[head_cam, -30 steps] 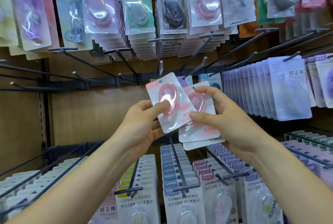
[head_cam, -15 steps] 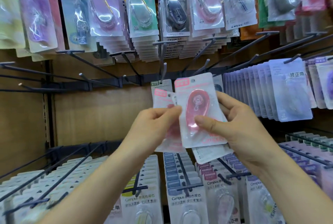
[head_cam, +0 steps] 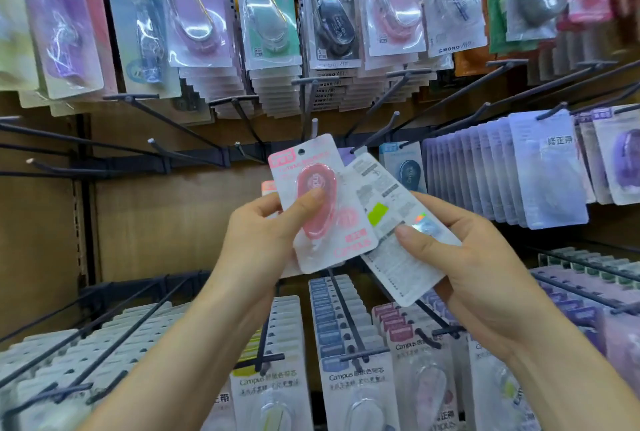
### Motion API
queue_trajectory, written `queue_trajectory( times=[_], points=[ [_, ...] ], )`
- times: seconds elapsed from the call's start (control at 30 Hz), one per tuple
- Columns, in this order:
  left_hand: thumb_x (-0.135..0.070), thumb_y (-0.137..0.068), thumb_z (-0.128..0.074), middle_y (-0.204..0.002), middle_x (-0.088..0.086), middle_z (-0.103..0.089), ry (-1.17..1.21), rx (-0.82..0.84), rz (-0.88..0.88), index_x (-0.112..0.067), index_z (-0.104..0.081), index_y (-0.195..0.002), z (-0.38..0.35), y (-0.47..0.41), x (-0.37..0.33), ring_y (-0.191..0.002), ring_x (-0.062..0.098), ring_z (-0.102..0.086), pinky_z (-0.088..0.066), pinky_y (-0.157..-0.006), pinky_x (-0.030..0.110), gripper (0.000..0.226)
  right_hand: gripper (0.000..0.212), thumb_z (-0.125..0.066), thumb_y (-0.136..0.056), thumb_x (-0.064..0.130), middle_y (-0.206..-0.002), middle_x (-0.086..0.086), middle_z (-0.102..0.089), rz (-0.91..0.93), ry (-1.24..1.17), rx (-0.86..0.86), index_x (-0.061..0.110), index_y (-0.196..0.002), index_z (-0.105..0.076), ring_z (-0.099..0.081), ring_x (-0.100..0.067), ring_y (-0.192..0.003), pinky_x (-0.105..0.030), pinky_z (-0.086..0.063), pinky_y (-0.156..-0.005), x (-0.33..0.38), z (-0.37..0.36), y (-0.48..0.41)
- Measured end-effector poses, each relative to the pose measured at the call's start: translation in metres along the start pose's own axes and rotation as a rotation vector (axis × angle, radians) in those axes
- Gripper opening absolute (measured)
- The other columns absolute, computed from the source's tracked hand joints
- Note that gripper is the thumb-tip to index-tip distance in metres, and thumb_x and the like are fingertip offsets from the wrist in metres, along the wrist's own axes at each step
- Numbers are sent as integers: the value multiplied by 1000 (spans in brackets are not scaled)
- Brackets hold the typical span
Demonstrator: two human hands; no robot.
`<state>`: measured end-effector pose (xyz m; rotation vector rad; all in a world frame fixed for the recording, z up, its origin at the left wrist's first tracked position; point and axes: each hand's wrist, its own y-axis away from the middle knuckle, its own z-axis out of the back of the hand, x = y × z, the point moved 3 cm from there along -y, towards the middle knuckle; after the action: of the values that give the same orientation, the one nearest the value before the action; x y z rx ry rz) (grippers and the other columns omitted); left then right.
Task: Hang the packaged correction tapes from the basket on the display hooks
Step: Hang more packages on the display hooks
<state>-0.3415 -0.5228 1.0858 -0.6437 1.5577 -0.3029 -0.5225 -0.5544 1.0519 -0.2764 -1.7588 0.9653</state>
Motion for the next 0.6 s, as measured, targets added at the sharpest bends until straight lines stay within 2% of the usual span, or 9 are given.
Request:
queue_trajectory(
  times=[0.07,0.13,0.17,0.23,0.3,0.37,0.43,0.5,0.6],
  points=[
    [-25,-85,-73,-93,-1,-78,-7,-34,-51,-17,-73,-107,6,0,-1,-83,19,-75,-60,-62,31,23,35,-58,-94,7,-107,9,-76,110,144,-142,34,-114,-68,-71,-9,-100,-20,-59,-75,4,3,5],
    [-24,-87,-72,-94,-4,-78,-76,-39,-108,-21,-72,-107,7,4,1,-83,15,-75,-58,-61,26,20,41,-56,-98,10,-114,19,-71,288,364,-256,45,-116,-63,-64,4,-109,-14,-54,-88,10,-3,12],
    [-27,-88,-71,-95,-4,-77,-116,-21,-133,-23,-72,-106,3,7,3,-84,14,-75,-59,-63,28,19,43,-54,-100,12,-122,21,-67,390,514,-280,49,-121,-58,-58,9,-115,-10,-48,-94,11,-12,15],
    [-32,-89,-68,-95,-1,-77,-139,35,-184,-22,-73,-103,-7,13,6,-87,17,-74,-59,-72,36,18,41,-48,-104,24,-148,18,-47,522,813,-264,51,-136,-48,-38,15,-132,-5,-34,-103,2,-33,17],
    [-34,-91,-61,-90,-1,-77,-71,66,-205,-16,-73,-100,-15,19,7,-83,14,-73,-57,-71,32,24,46,-36,-101,50,-162,19,-17,475,972,-214,55,-146,-31,-22,7,-144,-15,-29,-111,-12,-49,19],
    [-39,-90,-57,-86,-1,-76,-11,98,-199,-12,-72,-96,-18,23,7,-79,10,-71,-55,-66,24,31,53,-22,-93,65,-163,26,4,379,974,-177,62,-146,-16,-11,-4,-151,-31,-29,-116,-19,-54,22],
    [-42,-84,-60,-89,0,-76,30,139,-173,-11,-71,-97,-17,26,6,-80,10,-72,-54,-63,19,35,53,-13,-92,66,-160,31,10,356,1018,-153,66,-145,-12,-2,-4,-151,-39,-27,-118,-18,-54,25],
    [-35,-81,-65,-94,2,-77,67,168,-152,-10,-72,-104,-15,29,6,-85,12,-74,-55,-62,17,34,50,-14,-97,60,-160,32,7,379,1025,-130,63,-147,-15,-2,0,-150,-38,-26,-117,-16,-54,26],
    [-29,-84,-65,-95,4,-77,77,167,-143,-10,-72,-107,-10,30,9,-87,16,-74,-57,-68,22,30,47,-37,-101,45,-156,38,-13,375,782,-101,62,-144,-26,-14,13,-144,-26,-28,-115,-14,-55,29]
  ],
)
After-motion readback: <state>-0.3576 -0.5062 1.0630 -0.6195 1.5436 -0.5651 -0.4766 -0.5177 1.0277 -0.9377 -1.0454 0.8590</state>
